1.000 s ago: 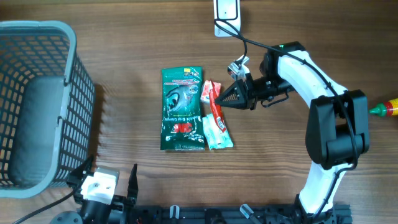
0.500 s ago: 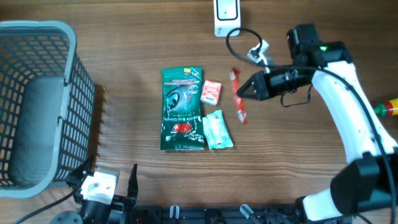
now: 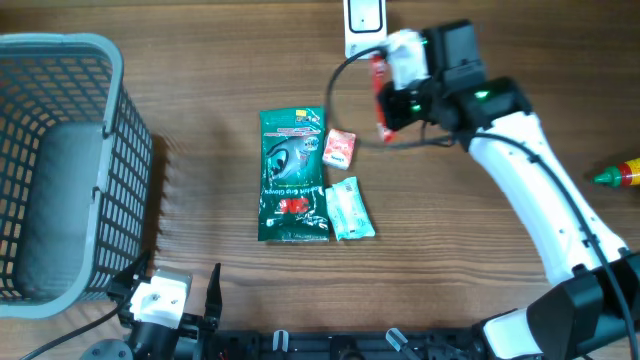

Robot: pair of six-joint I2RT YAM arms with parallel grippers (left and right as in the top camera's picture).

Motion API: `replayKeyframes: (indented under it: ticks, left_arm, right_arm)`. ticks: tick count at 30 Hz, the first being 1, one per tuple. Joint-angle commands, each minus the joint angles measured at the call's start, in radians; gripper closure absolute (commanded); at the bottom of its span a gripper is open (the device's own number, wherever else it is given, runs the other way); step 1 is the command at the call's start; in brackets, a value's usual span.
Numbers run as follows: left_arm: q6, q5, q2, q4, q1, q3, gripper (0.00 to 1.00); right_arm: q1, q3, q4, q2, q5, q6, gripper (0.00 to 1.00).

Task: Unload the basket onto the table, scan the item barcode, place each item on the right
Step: 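Lift the snack stick and hold it under the white scanner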

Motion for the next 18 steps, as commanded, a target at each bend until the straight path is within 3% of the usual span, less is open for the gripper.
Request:
replayKeyframes:
  ticks: [1, 6, 12, 14, 18]
  left_arm:
    - [0.005, -0.002, -0.009, 0.002, -0.005, -0.003, 0.0]
    - [0.005, -0.002, -0.009, 0.002, -0.005, -0.003, 0.0]
    - [0.005, -0.002, -0.009, -0.046, -0.005, -0.003, 0.0]
    - [0.005, -0.002, -0.009, -0.046, -0.005, -0.003, 0.0]
    - [0.005, -0.002, -0.009, -0.046, -0.005, -0.003, 0.0]
  right_arm:
    - [0.058, -0.003, 0.12, 0.073, 0.041, -0.349, 0.95]
    - [0.063, -0.003, 0.529, 0.214, 0.272, -0.427, 0.96]
    - [0.063, 0.003, 0.988, 0.369, 0.367, -0.595, 0.96]
    - [0.056, 0.04, 1.067, 0.434, 0.387, -0.641, 0.96]
    - [0.026, 0.189, 1.049, 0.561, 0.391, -0.632, 0.96]
